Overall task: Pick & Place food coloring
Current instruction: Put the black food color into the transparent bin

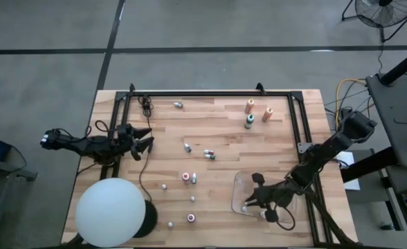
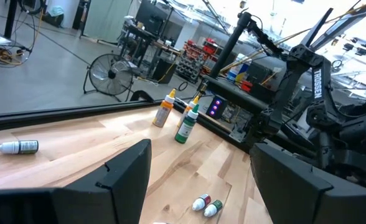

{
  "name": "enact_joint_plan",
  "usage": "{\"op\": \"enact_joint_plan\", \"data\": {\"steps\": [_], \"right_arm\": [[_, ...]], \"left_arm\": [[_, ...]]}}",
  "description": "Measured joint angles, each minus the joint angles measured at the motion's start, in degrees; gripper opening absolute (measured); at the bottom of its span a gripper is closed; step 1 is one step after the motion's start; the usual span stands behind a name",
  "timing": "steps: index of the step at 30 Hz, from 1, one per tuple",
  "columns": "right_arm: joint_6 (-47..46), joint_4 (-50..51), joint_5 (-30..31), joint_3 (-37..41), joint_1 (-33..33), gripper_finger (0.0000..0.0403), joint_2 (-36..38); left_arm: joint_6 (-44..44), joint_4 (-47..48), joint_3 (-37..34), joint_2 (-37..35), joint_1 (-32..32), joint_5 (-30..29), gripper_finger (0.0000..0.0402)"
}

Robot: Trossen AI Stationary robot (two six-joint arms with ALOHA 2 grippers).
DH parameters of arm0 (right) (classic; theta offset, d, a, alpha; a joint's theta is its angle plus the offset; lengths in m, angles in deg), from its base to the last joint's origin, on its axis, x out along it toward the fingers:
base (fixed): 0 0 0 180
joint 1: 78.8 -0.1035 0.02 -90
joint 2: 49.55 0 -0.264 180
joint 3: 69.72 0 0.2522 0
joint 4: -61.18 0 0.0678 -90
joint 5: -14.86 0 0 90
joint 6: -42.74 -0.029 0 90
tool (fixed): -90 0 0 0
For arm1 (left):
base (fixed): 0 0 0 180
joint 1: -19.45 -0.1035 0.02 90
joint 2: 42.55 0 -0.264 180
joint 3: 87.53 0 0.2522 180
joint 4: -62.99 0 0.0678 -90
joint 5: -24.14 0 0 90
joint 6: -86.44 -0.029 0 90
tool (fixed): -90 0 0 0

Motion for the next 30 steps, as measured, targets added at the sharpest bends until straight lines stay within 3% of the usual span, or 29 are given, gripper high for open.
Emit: {"op": "enact_joint_plan", "data": {"steps": [10,30], "right_arm": [[0.3,-3.7,-4.2,0.0,0.2,0.0036,-3.7],[-2.2,-4.1,-4.3,0.9,0.2,0.0041,-4.2]], "left_arm": [[0.0,0.0,0.0,0.0,0.0,0.0,0.0245],[0.0,0.0,0.0,0.0,0.0,0.0,0.0245]]}}
